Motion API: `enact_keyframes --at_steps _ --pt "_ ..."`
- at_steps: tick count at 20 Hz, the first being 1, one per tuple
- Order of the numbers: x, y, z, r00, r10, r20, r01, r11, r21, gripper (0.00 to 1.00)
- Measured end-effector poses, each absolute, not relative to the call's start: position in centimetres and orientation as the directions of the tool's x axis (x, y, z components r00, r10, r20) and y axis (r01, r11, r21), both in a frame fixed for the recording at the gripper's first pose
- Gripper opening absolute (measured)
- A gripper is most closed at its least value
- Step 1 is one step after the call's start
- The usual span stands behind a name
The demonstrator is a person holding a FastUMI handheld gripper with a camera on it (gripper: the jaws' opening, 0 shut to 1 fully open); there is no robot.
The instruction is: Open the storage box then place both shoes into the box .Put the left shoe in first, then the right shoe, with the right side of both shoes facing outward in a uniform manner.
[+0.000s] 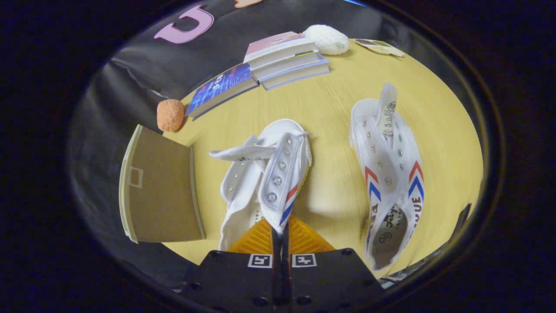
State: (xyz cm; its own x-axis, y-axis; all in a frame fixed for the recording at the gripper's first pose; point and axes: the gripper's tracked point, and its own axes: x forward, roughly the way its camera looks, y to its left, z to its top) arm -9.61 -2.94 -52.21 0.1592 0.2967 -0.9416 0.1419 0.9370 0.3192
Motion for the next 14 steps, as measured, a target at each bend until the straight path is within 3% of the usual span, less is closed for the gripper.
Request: enact_keyframes --at_steps 9,14 --pt "-8.5 2.2 -47.4 0.192 0.511 -0.838 0.282 0.789 0.545 0.02" --pt "-7.2 5.1 -43.0 0.247 0.591 -0.768 0.286 0.713 0.640 0.02"
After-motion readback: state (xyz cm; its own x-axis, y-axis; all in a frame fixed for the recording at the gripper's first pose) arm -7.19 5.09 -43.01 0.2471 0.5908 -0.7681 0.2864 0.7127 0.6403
